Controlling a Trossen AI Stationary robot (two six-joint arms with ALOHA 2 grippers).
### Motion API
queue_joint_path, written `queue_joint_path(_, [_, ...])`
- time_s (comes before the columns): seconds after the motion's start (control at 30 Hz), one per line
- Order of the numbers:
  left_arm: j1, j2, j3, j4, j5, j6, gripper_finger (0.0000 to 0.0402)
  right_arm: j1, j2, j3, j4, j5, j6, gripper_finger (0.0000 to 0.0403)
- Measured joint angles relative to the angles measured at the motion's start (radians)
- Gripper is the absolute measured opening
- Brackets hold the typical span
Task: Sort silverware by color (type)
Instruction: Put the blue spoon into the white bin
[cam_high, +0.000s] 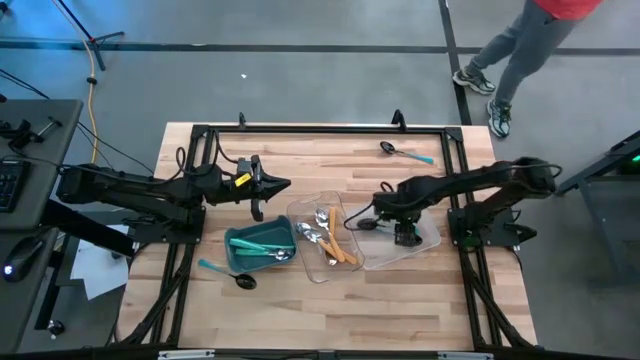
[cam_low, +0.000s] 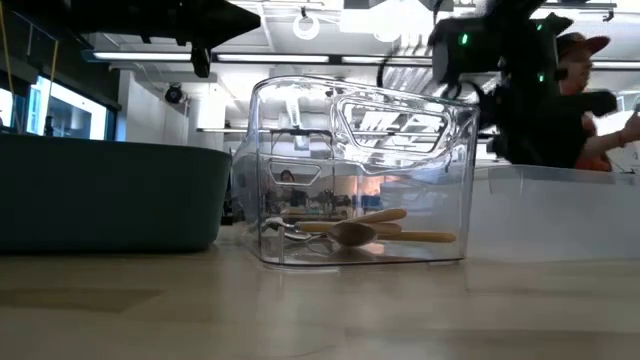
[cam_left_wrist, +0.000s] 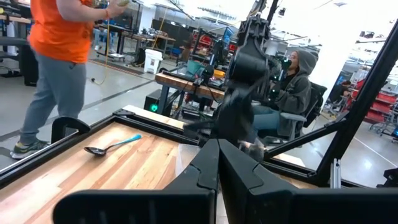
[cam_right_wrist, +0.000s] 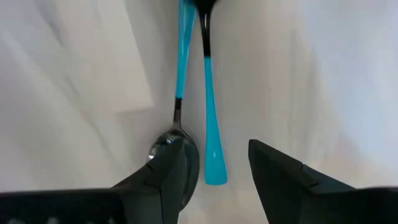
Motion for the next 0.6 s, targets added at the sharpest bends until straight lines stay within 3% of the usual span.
queue_joint_path(0.2, [0.000, 0.000, 0.000, 0.000, 0.000, -0.001, 0.0000, 0.004, -0.182, 0.000, 0.108, 0.006, 0.072, 0.0162])
queue_joint_path(0.37, [0.000, 0.000, 0.000, 0.000, 0.000, -0.010, 0.0000, 0.004, -0.275, 0.000, 0.404, 0.044, 0.112, 0.0162])
queue_joint_path(0.6, [0.000, 0.000, 0.000, 0.008, 0.000, -0.028, 0.0000, -0.011, -0.278, 0.000, 0.848, 0.064, 0.059, 0.0162])
